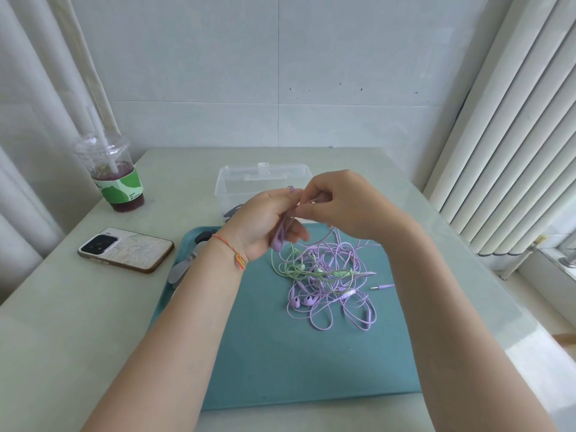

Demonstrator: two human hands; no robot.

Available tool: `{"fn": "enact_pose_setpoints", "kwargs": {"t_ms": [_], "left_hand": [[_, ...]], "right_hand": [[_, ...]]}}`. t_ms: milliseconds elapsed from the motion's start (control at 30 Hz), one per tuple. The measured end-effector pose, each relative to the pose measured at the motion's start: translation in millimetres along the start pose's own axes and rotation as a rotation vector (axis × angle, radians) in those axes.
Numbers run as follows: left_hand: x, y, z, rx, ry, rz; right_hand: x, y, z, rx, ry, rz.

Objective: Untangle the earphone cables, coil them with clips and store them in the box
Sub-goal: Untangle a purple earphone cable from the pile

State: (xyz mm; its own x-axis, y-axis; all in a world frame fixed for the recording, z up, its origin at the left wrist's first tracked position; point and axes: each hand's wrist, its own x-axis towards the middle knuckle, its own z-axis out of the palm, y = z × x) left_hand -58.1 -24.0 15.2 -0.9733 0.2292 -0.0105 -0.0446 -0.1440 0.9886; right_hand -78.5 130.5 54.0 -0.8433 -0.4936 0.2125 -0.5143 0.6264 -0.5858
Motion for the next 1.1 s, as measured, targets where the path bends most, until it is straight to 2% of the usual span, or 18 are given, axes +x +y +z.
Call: {"fn": "enact_pose_setpoints", "kwargs": {"t_ms": [100, 200, 333, 467, 567, 633, 700, 833, 933, 1100], "left_hand": [[-2, -1, -1, 0.152, -0.019, -0.057], [-2, -1, -2, 0.188, -0.069, -0.133], [-2, -1, 2, -0.036, -0.255, -0.173], [2, 0, -1, -0.343, -0.233, -0.106], [1, 2, -3, -0.428, -0.296, -0.086], [0, 5, -2, -0.504, -0.34, -0.035], [1, 8, -2, -0.608, -0.308, 0.047], [3, 12, -7, -0.777, -0.133, 0.166], [4, 11, -9, -0.751, -0.001, 0.219], [6, 7, -9, -0.688, 0.116, 0.259]], "right_hand": [[-3, 1, -6, 0.005, -0.092, 0.022], [-4, 5, -12, 0.026, -0.043, 0.03], [1, 13, -11, 0.172, 0.114, 0.023], [8, 19, -2, 0.242, 0.206, 0.011], [11, 18, 3, 0.286, 0.256, 0.01], [11, 17, 7, 0.274, 0.22, 0.016], [11, 14, 11, 0.231, 0.123, 0.032], [6, 7, 19, 0.152, -0.123, 0.075], [2, 2, 23, 0.118, -0.218, 0.079], [1, 0, 23, 0.142, -0.308, 0.082]]}}
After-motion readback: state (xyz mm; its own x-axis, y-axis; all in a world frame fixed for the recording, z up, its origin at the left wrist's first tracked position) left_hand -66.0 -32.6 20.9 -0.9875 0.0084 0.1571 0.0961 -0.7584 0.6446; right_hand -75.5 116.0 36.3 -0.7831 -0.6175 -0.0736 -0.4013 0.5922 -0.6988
